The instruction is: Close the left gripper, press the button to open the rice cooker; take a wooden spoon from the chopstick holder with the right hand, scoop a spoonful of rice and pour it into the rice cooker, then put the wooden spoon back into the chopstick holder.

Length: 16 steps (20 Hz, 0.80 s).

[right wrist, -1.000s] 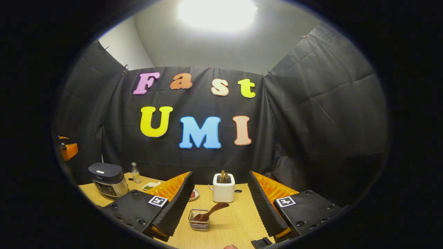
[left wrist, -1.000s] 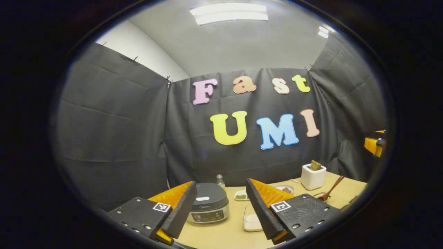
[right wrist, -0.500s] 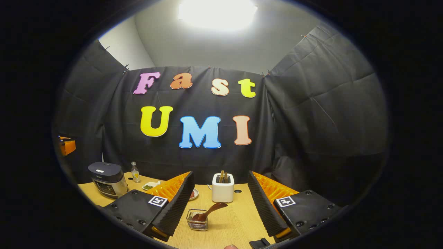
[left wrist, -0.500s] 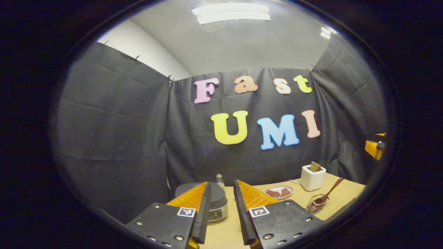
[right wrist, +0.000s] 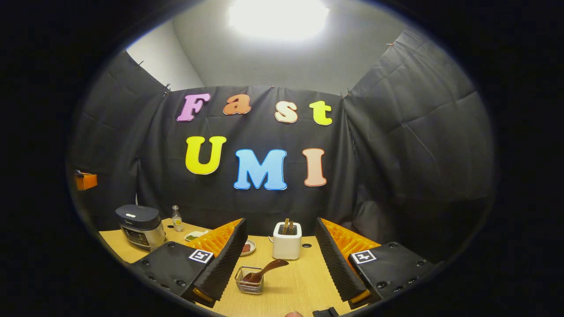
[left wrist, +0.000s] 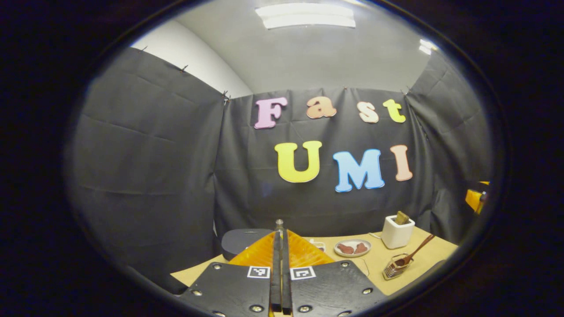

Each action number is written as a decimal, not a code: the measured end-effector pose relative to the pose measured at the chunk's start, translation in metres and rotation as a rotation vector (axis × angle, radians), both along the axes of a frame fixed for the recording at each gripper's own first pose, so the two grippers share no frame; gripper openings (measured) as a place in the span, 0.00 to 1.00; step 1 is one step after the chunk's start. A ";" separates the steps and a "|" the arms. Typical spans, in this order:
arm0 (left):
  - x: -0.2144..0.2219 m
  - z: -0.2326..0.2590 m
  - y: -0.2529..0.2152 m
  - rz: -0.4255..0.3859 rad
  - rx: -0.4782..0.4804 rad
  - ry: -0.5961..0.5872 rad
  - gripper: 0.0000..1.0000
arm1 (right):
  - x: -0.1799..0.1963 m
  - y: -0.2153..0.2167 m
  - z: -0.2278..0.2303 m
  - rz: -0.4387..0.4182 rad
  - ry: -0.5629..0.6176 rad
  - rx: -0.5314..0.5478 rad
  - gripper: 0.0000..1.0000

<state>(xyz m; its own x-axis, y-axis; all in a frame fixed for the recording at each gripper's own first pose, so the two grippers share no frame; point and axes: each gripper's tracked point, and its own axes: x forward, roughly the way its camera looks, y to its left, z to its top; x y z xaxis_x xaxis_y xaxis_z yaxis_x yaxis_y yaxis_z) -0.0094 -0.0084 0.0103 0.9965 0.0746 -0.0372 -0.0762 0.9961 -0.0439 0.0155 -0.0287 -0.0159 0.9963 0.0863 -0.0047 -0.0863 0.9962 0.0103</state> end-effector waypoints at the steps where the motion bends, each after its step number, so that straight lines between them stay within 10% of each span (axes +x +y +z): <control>1: 0.002 0.002 0.003 0.007 0.006 -0.004 0.04 | 0.000 0.001 -0.002 0.013 0.003 0.009 0.97; 16: 0.117 -0.025 0.073 -0.026 -0.052 0.061 0.01 | 0.015 0.015 -0.008 -0.075 0.017 0.033 0.96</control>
<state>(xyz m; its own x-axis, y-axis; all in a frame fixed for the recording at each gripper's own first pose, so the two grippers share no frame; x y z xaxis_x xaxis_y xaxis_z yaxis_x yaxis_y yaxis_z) 0.1076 0.0644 -0.0142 0.9939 0.0454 -0.1008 -0.0547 0.9943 -0.0918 0.0310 -0.0140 -0.0239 0.9997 0.0121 -0.0202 -0.0112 0.9990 0.0443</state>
